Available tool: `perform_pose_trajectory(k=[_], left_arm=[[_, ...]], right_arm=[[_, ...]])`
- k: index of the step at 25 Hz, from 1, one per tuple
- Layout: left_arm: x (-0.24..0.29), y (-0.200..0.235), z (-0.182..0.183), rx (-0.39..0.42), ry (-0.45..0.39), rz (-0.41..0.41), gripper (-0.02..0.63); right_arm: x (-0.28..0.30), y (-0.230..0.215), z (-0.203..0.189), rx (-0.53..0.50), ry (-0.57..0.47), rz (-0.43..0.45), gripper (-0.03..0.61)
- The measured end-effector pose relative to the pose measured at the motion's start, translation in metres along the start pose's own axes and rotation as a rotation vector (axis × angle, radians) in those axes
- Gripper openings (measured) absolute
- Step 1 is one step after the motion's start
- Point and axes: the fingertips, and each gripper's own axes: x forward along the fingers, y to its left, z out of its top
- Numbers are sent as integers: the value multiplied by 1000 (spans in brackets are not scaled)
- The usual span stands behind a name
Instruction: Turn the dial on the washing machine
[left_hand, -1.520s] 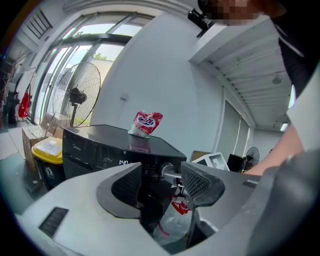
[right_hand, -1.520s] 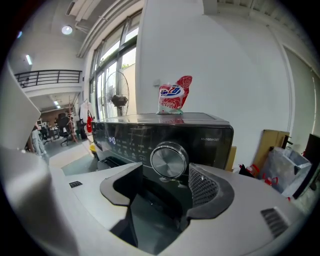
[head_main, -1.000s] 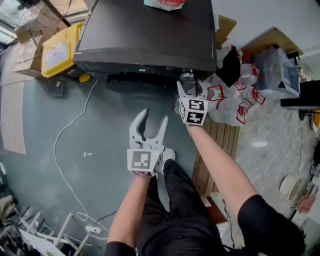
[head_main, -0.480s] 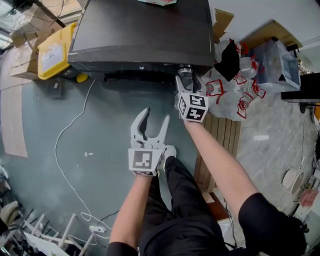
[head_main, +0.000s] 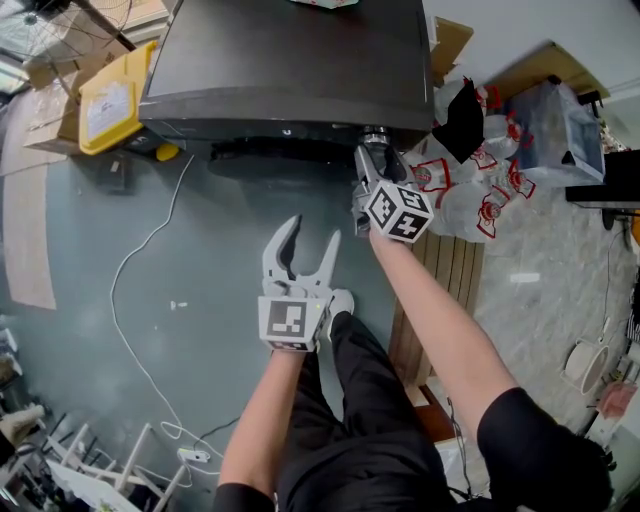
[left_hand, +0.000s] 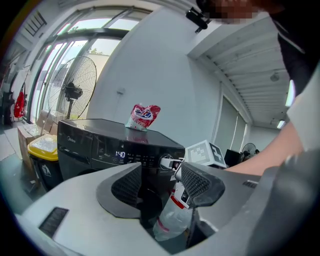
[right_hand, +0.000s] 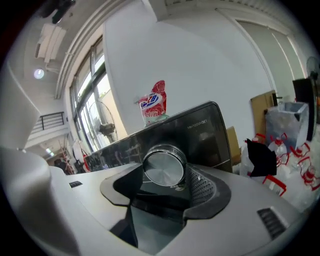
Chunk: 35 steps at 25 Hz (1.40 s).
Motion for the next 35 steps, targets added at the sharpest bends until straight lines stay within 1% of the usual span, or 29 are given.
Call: perform_pose_trajectory(k=[2, 4, 7, 11, 14, 17, 21, 26, 30, 35], left_arm=[[0, 0, 0, 1, -5, 1, 224], [1, -1, 0, -3, -8, 3, 224], [1, -2, -1, -8, -6, 3, 224], [2, -6, -1, -6, -5, 0, 224], [3, -6, -4, -11, -3, 1, 224], [4, -4, -5, -18, -2, 6, 224], [5, -2, -6, -15, 1, 5, 224], [6, -1, -7, -20, 4, 7, 224], [8, -1, -9, -20, 9, 6, 224], [12, -1, -12, -14, 11, -1, 224]], right_arm=[[-1, -1, 0, 26, -4, 12, 259], [0, -1, -1, 0, 1, 15, 259], [-1, 1, 0, -92, 11, 9, 259], [-6, 10, 2, -278, 17, 6, 261], [-3, 10, -3, -336, 49, -19, 264], [1, 8, -5, -369, 69, -37, 262], [1, 4, -2, -335, 52, -53, 258], [1, 3, -1, -289, 42, -50, 256], [0, 2, -1, -207, 30, -32, 255], [0, 0, -3, -76, 19, 0, 255]])
